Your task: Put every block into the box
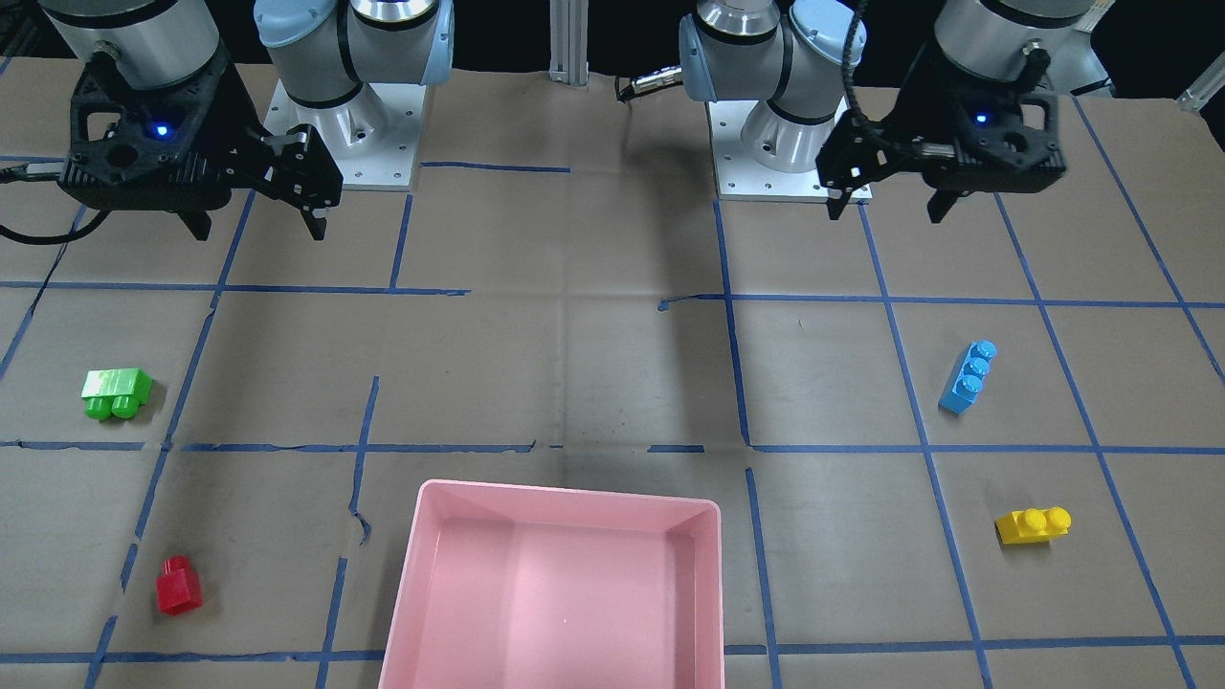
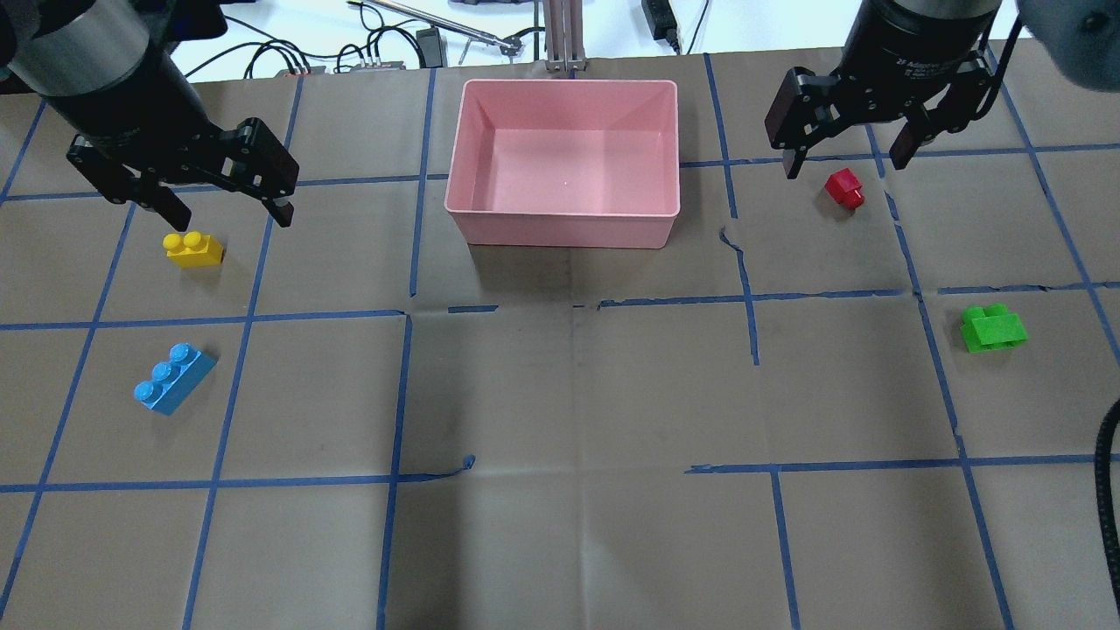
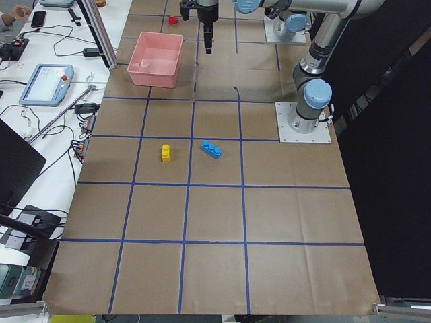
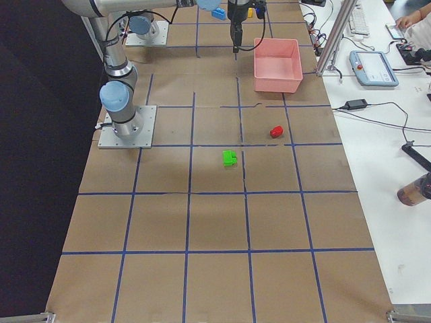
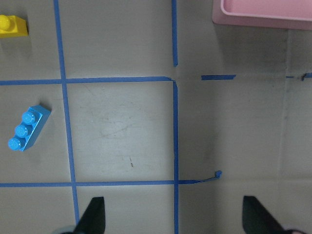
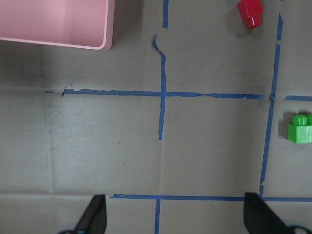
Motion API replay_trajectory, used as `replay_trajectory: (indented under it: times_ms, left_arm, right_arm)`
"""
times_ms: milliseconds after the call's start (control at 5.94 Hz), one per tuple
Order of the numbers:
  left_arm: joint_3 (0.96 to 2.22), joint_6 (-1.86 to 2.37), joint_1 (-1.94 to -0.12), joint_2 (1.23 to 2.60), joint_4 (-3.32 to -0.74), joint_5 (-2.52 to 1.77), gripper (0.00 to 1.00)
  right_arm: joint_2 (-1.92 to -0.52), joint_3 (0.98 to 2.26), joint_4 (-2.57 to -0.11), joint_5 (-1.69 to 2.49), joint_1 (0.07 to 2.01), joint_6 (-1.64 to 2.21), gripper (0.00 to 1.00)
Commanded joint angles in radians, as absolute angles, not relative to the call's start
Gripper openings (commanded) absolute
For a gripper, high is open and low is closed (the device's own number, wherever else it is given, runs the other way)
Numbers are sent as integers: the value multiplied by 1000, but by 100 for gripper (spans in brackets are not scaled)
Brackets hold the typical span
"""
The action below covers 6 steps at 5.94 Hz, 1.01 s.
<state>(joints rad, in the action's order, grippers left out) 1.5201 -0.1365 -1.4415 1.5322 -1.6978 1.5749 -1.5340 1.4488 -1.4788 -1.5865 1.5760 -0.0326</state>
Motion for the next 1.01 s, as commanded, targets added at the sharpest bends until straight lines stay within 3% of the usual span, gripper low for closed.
replay_trajectory:
  times_ms: [0, 505, 842]
  left_arm:
    - [1526, -333, -1282, 1551, -1701, 1574, 99]
    - [1729, -753, -1065, 1577, -1521, 1574, 98]
    - [1845, -985, -1013, 1618, -1305, 1580, 97]
  right_arm:
    - [-1534, 1450, -1479, -1588, 1575, -34, 100]
    - [-1534, 1453, -1479, -1586, 1575, -34, 100]
    - [-1534, 1454, -1479, -1586, 1575, -34, 100]
